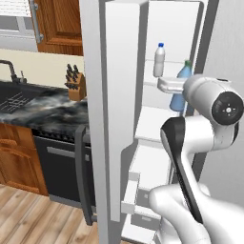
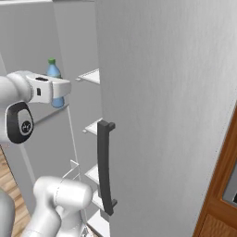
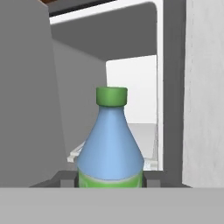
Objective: Take the bottled waters from the counter and place them in the freezer to freeze. Close the freezer door after placing the bottles.
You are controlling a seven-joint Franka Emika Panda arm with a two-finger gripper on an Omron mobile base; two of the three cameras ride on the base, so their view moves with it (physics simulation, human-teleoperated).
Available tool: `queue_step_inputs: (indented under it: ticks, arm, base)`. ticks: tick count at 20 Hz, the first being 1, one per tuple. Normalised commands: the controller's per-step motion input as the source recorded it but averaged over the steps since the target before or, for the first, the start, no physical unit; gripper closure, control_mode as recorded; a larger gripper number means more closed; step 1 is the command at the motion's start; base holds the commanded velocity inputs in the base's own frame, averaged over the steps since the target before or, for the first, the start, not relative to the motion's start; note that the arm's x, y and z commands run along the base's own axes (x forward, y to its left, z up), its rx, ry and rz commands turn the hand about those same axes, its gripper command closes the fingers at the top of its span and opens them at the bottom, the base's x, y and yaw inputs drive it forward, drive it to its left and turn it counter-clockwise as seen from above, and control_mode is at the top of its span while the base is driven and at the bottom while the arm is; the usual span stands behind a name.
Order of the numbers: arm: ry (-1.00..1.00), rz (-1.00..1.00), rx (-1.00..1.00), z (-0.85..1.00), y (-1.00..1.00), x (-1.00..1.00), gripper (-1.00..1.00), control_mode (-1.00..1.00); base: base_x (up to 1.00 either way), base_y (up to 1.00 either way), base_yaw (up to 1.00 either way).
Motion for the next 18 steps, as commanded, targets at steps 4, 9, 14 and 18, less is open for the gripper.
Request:
queue_step_inputs:
  ticks: [4,9,14,18]
  arm:
    - [0.00,0.00,0.00,0.00,0.00,0.32,1.00,-1.00]
    - [0.00,0.00,0.00,0.00,0.00,0.39,1.00,-1.00]
    - [0.00,-0.06,-0.01,-0.03,0.00,0.34,1.00,-1.00]
    - [0.00,-0.13,0.00,0.00,-0.03,0.34,1.00,-1.00]
  base:
    - [0.00,0.00,0.00]
    - [0.00,0.00,0.00]
    - [0.00,0.00,0.00]
    - [0.00,0.00,0.00]
